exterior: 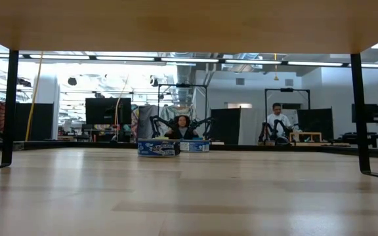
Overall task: Stack canned seafood by type on shelf
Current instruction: Put the bottom blue tuna can on the top of the right stacked tuna cans on the shelf
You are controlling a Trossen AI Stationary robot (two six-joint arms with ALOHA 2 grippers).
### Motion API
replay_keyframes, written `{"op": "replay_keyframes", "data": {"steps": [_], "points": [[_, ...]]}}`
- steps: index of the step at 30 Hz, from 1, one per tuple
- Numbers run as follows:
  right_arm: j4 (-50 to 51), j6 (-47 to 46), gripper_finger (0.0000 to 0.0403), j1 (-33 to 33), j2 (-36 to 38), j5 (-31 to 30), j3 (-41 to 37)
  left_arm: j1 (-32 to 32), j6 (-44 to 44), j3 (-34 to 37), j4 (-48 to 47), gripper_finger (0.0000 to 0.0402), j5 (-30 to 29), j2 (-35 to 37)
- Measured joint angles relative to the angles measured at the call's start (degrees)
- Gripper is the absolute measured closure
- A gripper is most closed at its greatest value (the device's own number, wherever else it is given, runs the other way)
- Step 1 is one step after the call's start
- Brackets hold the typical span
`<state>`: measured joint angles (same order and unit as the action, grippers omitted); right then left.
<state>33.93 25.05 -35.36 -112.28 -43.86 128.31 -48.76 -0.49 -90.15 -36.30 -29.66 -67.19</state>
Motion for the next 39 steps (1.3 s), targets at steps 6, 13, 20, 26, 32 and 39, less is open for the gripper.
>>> {"op": "replay_keyframes", "data": {"steps": [6, 13, 20, 26, 32, 39], "points": [[15.8, -16.3, 0.0078, 4.8, 2.2, 0.3, 0.0, 0.3, 2.8, 0.0, -3.0, 0.0107, -9.9, 3.5], [26.9, -27.3, 0.0078, 9.2, 2.6, 2.2, -2.9, 7.1, -3.1, 3.4, -10.0, 0.0107, -14.4, 9.6], [27.2, -34.0, 0.0078, 10.9, 8.1, 0.5, -15.7, 13.9, -7.6, 21.5, -6.5, 0.0107, -14.7, 20.3], [12.3, -34.8, 0.0078, 15.8, 19.2, 0.7, -35.4, 18.2, -7.8, 35.0, 1.4, 0.0107, -13.3, 32.0], [-9.4, -33.0, 0.0078, 23.0, 29.1, 3.7, -55.1, 23.0, -9.0, 43.8, 2.0, 0.0107, -14.8, 40.0], [-25.2, -30.8, 0.0078, 32.6, 31.5, 3.7, -67.4, 28.6, -7.6, 53.2, 6.3, 0.0107, -24.9, 43.4]]}}
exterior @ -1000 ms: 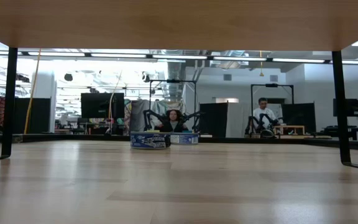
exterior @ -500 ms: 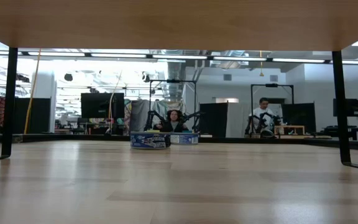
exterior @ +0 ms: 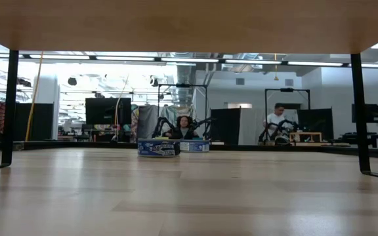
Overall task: Stack canned seafood by type on shelf
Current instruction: Put the bottom blue tuna can on the top of the right stacked tuna cans on the shelf
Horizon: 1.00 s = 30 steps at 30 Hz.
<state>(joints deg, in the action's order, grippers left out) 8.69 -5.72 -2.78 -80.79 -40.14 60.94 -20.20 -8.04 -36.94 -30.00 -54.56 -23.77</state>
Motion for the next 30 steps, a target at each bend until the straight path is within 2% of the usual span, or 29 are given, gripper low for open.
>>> {"op": "replay_keyframes", "data": {"steps": [4, 8, 12, 19, 22, 30], "points": [[6.1, -8.0, 0.0078, 3.9, -0.9, 0.9, -0.4, 3.4, 0.0, 2.8, 0.1, 0.0107, -4.8, -0.1], [5.2, -6.6, 0.0078, 6.2, -2.6, 10.3, -0.4, 8.0, 1.6, 4.3, 0.1, 0.0107, -7.1, -0.7], [0.0, -2.4, 0.0078, 8.1, -5.8, 16.4, -0.3, 12.6, 3.9, 5.2, 1.1, 0.0107, -4.9, -1.4], [-9.7, 4.2, 0.0078, 12.6, -13.0, 24.7, -0.4, 21.4, 10.9, 10.6, 11.5, 0.0107, 4.8, -4.9], [-11.8, 4.1, 0.0078, 14.5, -15.2, 27.4, -0.5, 25.4, 9.9, 11.0, 14.9, 0.0107, 8.6, -7.6], [-11.2, 3.9, 0.0078, 17.1, -19.0, 29.0, -0.4, 34.9, 11.3, 11.0, 26.7, 0.0107, 22.0, -17.4]]}}
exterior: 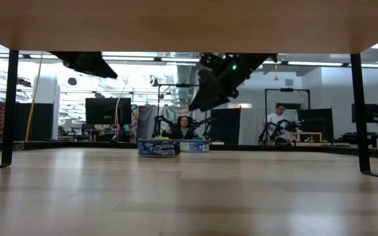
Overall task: Stack canned seafood by type on shelf
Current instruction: Put the bottom blue tuna can on the top of the right stacked tuna cans on the shelf
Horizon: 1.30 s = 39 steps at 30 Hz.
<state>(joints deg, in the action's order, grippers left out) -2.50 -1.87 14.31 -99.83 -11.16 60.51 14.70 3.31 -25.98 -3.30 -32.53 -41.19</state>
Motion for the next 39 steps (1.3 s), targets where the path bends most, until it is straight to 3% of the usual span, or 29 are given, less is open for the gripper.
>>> {"op": "replay_keyframes", "data": {"steps": [5, 11, 14, 17, 21, 29, 39], "points": [[-1.1, 2.3, 0.0078, 0.3, -0.7, 0.1, -0.9, 5.5, 1.7, 0.0, 3.9, 0.0107, 5.4, -6.8], [-14.5, 1.7, 0.0078, 3.7, 0.2, 2.9, -9.6, 11.5, 3.0, 0.0, 10.3, 0.0107, 14.8, -13.4], [-20.6, 0.1, 0.0078, 4.3, 0.2, 7.8, -13.3, 13.3, 3.6, -0.1, 13.6, 0.0107, 23.0, -16.8], [-22.8, 2.2, 0.0078, 2.5, 0.2, 10.5, -14.7, 13.9, 3.8, -0.1, 16.2, 0.0107, 29.1, -20.4], [-23.8, 6.6, 0.0078, 0.4, 0.9, 15.1, -13.6, 13.9, 5.0, -0.1, 17.7, 0.0107, 32.6, -23.6], [-23.2, 11.2, 0.0078, -3.2, 0.6, 16.1, -11.1, 13.1, 4.6, -0.1, 17.2, 0.0107, 44.5, -25.6], [-21.7, 9.9, 0.0078, -4.1, -8.4, 15.9, -5.4, 11.6, -0.9, -0.1, 21.8, 0.0107, 45.5, -33.1]]}}
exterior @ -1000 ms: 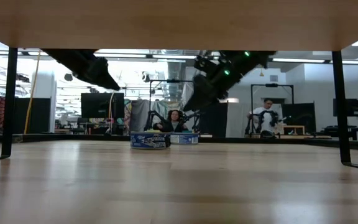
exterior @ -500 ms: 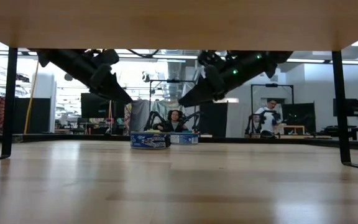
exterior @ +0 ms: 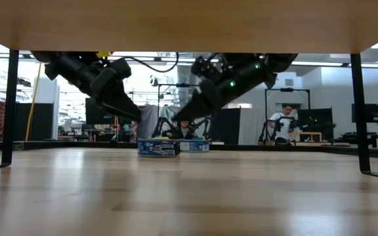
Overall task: Stack canned seafood by type on shelf
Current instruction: Put the bottom blue tuna can on the top of the right stacked tuna cans on the shelf
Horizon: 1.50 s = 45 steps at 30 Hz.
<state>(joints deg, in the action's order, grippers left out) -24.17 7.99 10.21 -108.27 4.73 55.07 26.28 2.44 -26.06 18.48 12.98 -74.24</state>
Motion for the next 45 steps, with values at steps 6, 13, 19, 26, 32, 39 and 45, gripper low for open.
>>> {"op": "replay_keyframes", "data": {"steps": [6, 13, 19, 26, 32, 39, 45], "points": [[2.1, -1.4, 0.0078, 0.1, -0.8, 0.0, 0.4, -2.1, -2.9, 0.0, 3.4, 0.0107, -0.9, -3.5], [2.7, -2.3, 0.0078, 0.0, -3.1, -0.3, 0.4, -4.5, -2.7, 0.0, 11.1, 0.0107, -5.8, -8.2], [4.8, -3.3, 0.0078, 0.6, -6.3, -7.6, 0.4, -4.9, -3.2, 0.0, 10.6, 0.0107, -5.8, -10.2], [11.5, -8.6, 0.0078, 1.8, -3.0, -6.4, 0.3, -5.3, -5.2, 0.0, 8.8, 0.0107, -4.2, -7.2], [8.2, -8.4, 0.0078, 1.2, 1.0, -5.9, -4.5, -7.9, -4.2, 0.0, 1.9, 0.0107, -4.6, -1.6], [-4.4, -13.8, 0.0078, 0.4, 1.4, -3.1, -11.9, -10.4, -3.7, 0.0, -6.4, 0.0107, -5.4, 0.4], [-7.3, -12.7, 0.0078, -1.6, 1.2, -3.2, -11.9, -10.6, -3.0, 0.0, -7.8, 0.0107, -6.0, -2.6]]}}
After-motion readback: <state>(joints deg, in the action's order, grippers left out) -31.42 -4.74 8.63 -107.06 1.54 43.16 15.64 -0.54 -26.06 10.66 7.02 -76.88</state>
